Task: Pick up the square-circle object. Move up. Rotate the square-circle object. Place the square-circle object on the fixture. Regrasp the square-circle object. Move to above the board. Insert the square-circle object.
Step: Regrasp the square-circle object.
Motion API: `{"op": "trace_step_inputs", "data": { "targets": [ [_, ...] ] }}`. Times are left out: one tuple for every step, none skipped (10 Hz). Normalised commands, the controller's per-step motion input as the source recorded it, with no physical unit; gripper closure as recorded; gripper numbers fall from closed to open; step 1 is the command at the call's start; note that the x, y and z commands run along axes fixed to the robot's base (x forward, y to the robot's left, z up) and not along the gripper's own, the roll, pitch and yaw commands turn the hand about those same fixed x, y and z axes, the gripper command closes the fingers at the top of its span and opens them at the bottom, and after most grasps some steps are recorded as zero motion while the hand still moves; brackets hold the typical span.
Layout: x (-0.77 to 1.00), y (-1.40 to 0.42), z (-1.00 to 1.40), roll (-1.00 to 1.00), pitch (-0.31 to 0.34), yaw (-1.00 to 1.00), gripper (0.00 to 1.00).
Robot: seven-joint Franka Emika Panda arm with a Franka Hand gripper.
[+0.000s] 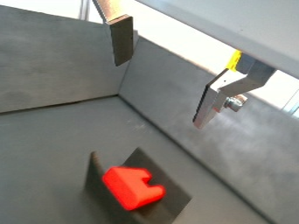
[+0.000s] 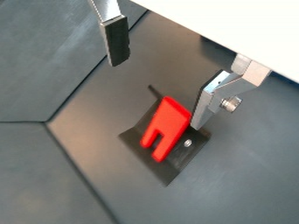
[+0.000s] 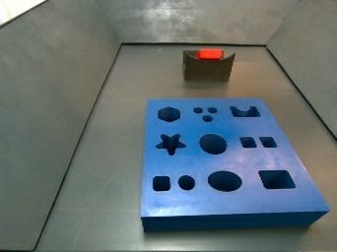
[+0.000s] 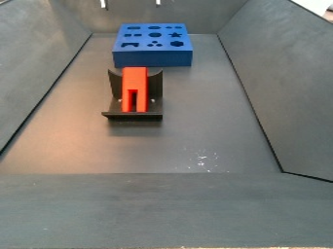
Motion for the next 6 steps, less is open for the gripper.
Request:
{"op": "trace_step_inputs", "data": {
  "targets": [
    [0.1, -0.03, -0.02, 1.0, 0.111, 0.06, 0.0],
    [0.1, -0.04, -0.02, 1.0, 0.142, 0.08, 0.0],
    [0.11, -0.04, -0.02, 1.0, 0.174, 0.11, 0.0],
    [0.11, -0.04, -0.02, 1.0, 0.198, 0.15, 0.0],
    [0.11, -0.04, -0.02, 0.88, 0.196, 0.18, 0.0],
    [0.11, -0.05, -0.02, 0.7, 0.174, 0.2, 0.0]
  ]
}}
